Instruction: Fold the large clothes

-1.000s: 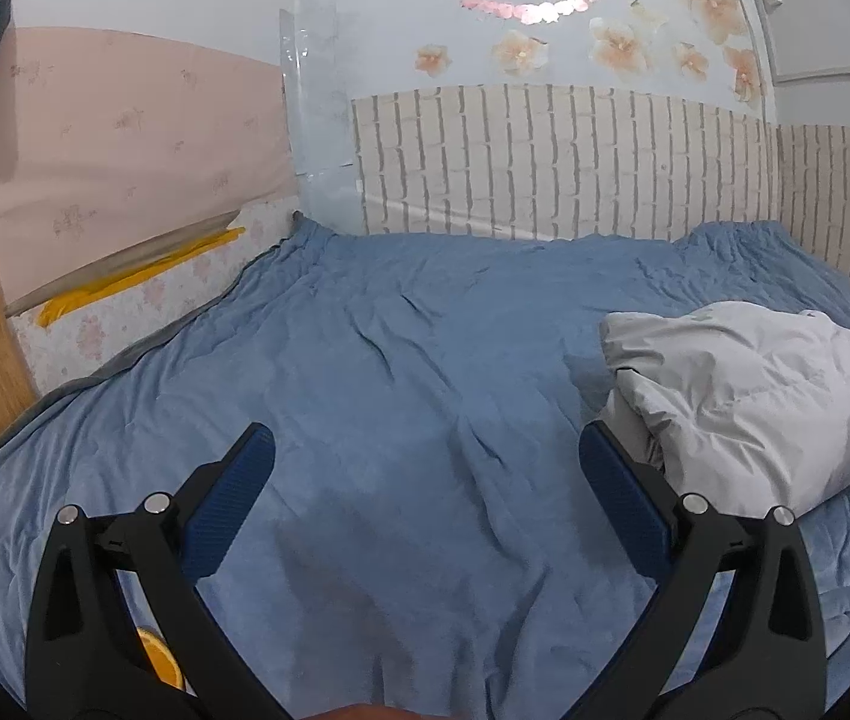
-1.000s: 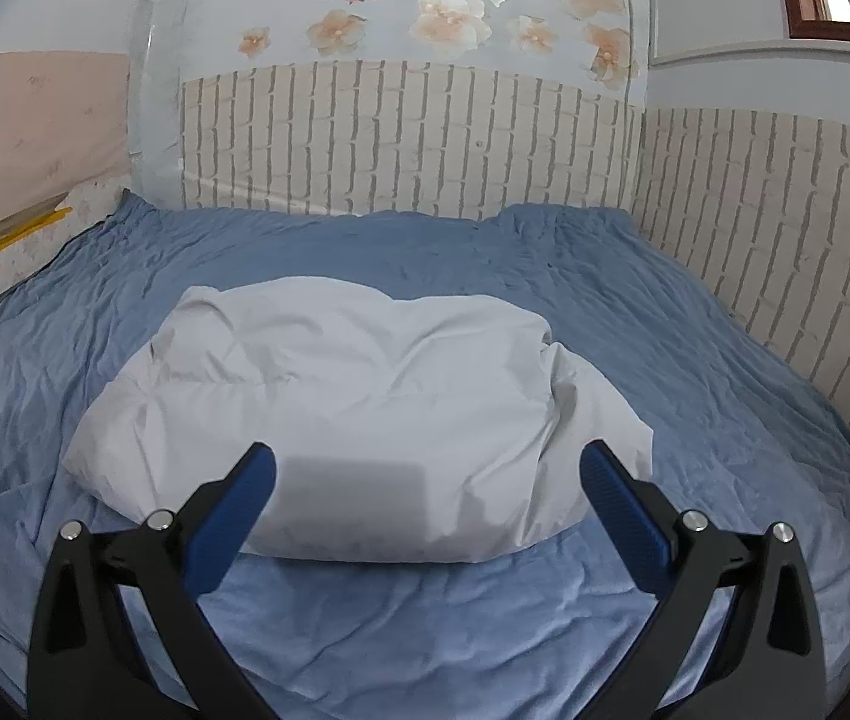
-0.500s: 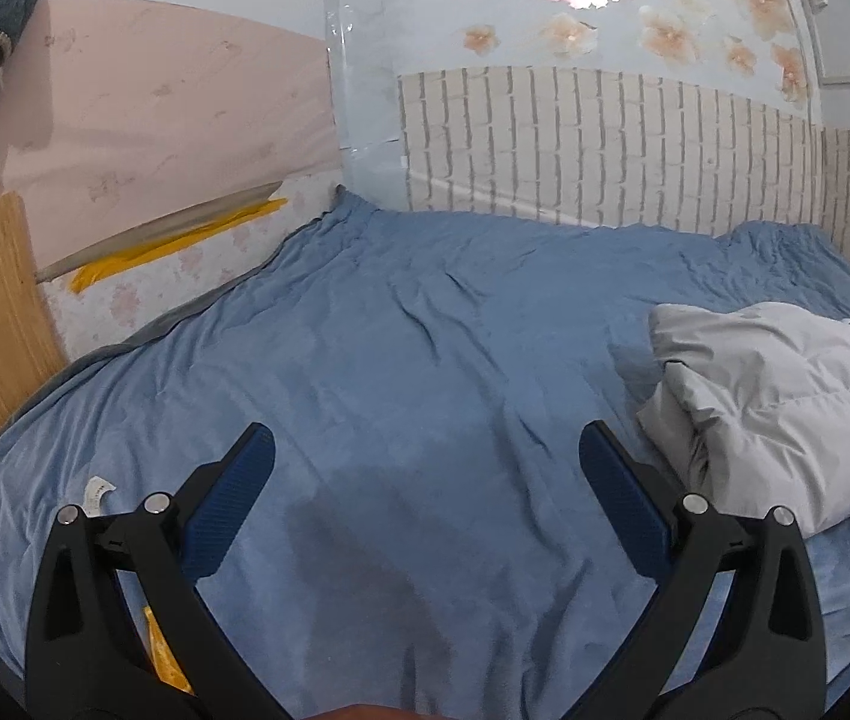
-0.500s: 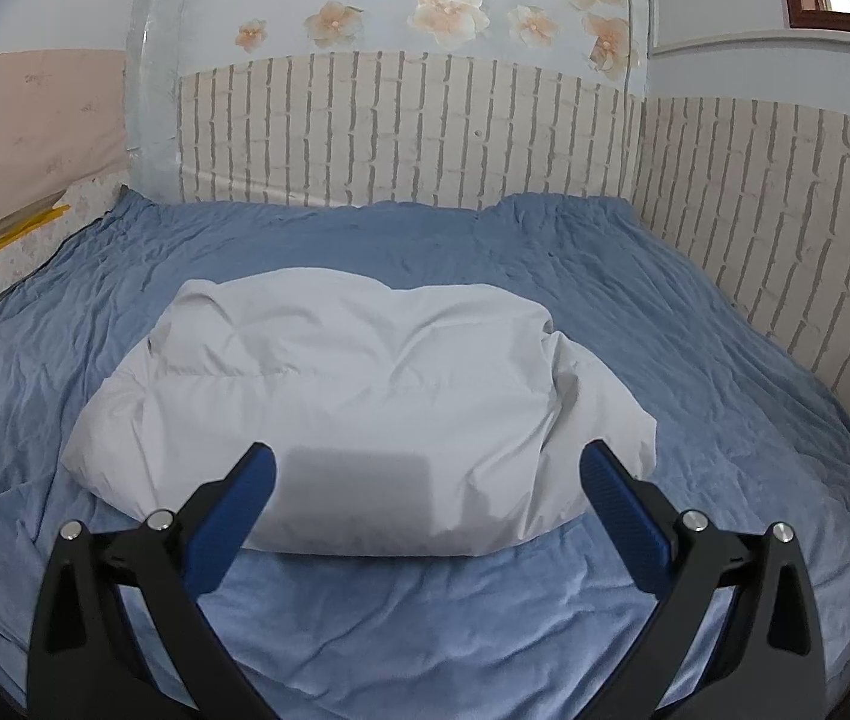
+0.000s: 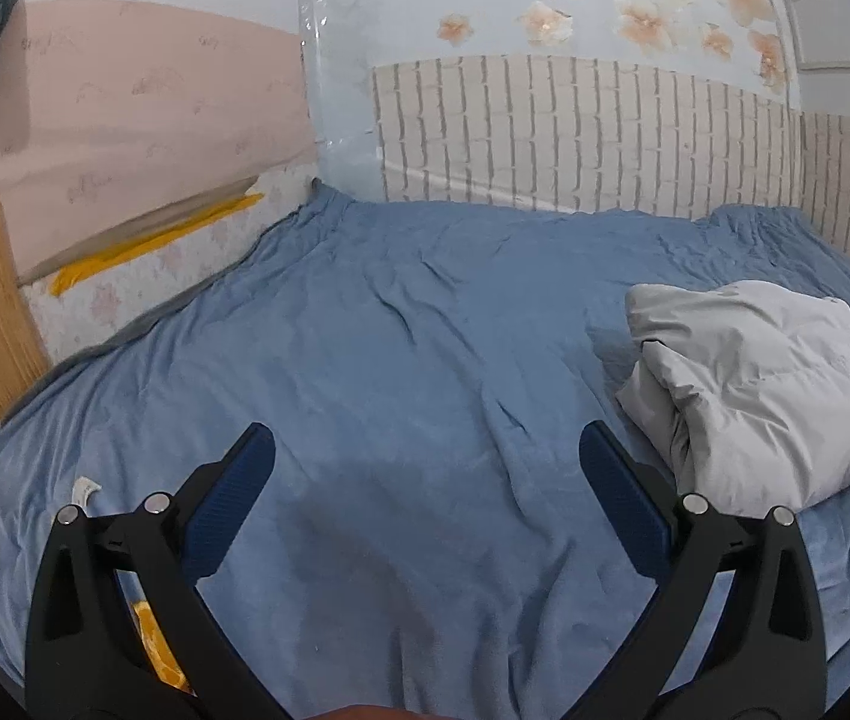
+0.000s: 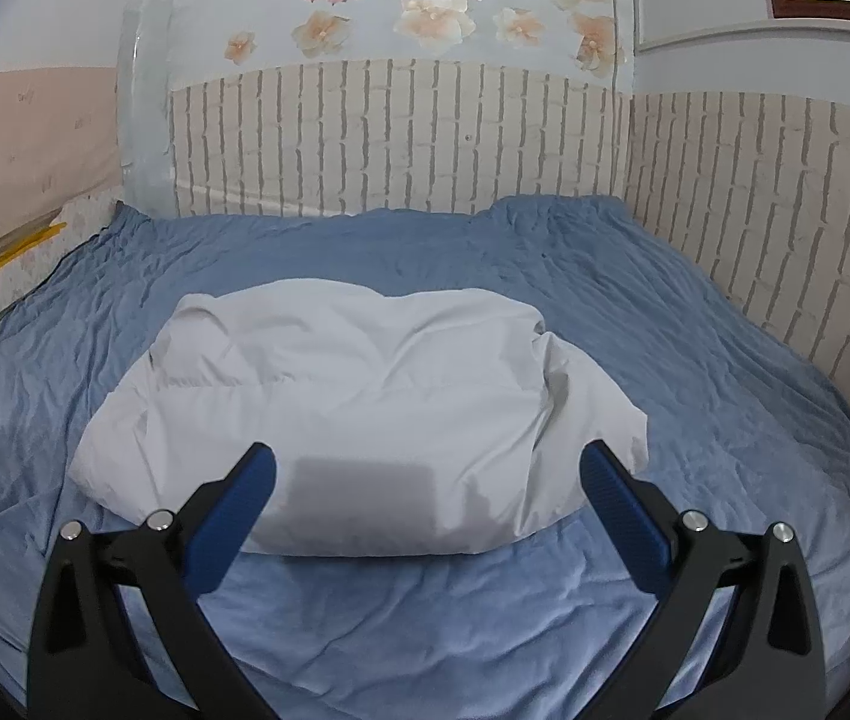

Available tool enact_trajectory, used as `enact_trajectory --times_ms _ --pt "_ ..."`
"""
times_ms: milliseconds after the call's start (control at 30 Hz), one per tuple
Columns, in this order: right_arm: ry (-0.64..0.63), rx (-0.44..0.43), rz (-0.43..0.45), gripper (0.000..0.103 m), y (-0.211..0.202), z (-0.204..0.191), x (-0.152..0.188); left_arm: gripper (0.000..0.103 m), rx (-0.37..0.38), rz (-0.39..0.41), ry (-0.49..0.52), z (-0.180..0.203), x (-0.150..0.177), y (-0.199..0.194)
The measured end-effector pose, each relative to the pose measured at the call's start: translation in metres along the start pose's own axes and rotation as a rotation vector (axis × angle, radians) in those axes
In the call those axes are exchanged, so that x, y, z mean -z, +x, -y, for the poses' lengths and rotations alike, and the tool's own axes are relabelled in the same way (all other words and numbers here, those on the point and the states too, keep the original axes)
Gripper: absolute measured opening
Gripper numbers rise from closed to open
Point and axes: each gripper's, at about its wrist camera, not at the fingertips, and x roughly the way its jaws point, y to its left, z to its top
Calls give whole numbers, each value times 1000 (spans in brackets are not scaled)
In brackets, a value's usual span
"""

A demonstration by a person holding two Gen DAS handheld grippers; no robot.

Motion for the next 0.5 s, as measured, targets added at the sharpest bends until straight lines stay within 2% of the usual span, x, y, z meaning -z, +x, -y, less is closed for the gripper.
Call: enact_trajectory --times_ms 500 --pt "43 0 34 101 -31 5 -3 100 16 -10 -48 -14 8 -13"
